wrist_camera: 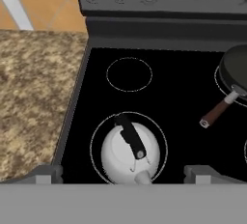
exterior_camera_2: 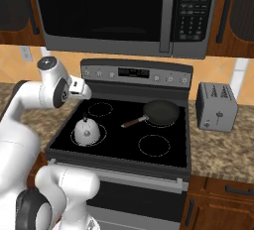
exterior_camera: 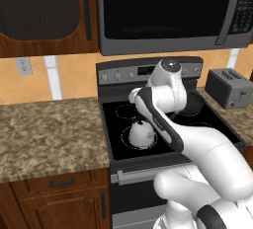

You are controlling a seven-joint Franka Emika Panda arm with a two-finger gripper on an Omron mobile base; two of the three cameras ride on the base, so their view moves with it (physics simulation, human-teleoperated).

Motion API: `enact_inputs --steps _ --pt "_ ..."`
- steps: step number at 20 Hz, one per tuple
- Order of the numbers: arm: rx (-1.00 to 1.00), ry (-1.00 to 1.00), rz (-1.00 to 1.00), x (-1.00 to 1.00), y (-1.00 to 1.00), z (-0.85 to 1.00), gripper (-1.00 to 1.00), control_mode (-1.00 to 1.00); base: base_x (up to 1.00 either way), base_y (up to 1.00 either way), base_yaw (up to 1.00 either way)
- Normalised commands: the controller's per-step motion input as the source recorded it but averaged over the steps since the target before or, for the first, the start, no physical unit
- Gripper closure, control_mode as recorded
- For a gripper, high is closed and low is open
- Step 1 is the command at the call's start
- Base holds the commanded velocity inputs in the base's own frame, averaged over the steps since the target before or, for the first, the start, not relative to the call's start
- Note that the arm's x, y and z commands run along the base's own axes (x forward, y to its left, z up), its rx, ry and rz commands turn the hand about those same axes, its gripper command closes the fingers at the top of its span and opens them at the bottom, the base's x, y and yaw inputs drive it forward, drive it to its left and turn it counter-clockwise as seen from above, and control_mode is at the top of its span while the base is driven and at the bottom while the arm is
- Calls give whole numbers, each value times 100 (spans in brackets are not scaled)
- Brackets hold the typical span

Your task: Pick the kettle from the counter and place it on a stove burner. Then turn the burner on.

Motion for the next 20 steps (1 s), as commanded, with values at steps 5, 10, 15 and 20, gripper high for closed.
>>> enact_inputs --steps 5,10,15,20 --pt "0 0 -3 19 15 0 -100 -100 0 0 0" --pt "0 0 -5 20 0 0 -100 -100 0 0 0" --pt "0 -14 -2 0 0 6 -100 -100 0 0 0" --pt "3 -19 0 3 0 24 -100 -100 0 0 0"
